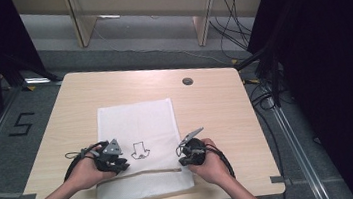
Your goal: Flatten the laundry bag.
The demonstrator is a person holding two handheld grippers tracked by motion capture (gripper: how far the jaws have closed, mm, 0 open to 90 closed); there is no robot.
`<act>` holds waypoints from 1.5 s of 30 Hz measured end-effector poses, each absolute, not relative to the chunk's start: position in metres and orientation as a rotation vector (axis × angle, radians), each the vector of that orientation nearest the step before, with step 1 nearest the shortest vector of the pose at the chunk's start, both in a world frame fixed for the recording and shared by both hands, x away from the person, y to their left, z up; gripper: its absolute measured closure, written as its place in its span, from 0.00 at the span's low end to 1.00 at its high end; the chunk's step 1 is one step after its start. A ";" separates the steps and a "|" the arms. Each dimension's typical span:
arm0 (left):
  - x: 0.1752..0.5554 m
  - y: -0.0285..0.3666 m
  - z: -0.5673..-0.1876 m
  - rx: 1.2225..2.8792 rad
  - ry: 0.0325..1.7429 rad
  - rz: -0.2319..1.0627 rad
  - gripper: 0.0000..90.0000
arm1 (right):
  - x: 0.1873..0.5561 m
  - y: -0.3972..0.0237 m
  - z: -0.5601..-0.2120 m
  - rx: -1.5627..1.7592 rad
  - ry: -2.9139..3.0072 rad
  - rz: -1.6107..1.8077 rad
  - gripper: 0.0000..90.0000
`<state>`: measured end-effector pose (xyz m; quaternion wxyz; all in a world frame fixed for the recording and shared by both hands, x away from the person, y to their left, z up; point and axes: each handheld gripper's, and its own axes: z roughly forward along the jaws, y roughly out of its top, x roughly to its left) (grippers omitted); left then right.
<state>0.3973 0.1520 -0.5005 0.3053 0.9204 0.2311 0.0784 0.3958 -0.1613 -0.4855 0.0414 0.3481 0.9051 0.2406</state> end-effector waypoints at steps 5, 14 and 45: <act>0.403 0.149 -0.501 2.433 0.617 0.208 0.84 | 0.395 -0.163 -0.486 1.060 2.771 0.714 1.00; 0.413 0.138 -0.500 2.434 0.599 0.241 0.86 | 0.394 -0.166 -0.484 1.116 2.774 0.664 1.00; 0.385 0.144 -0.499 2.443 0.626 0.144 0.91 | 0.395 -0.174 -0.486 1.206 2.738 0.731 0.95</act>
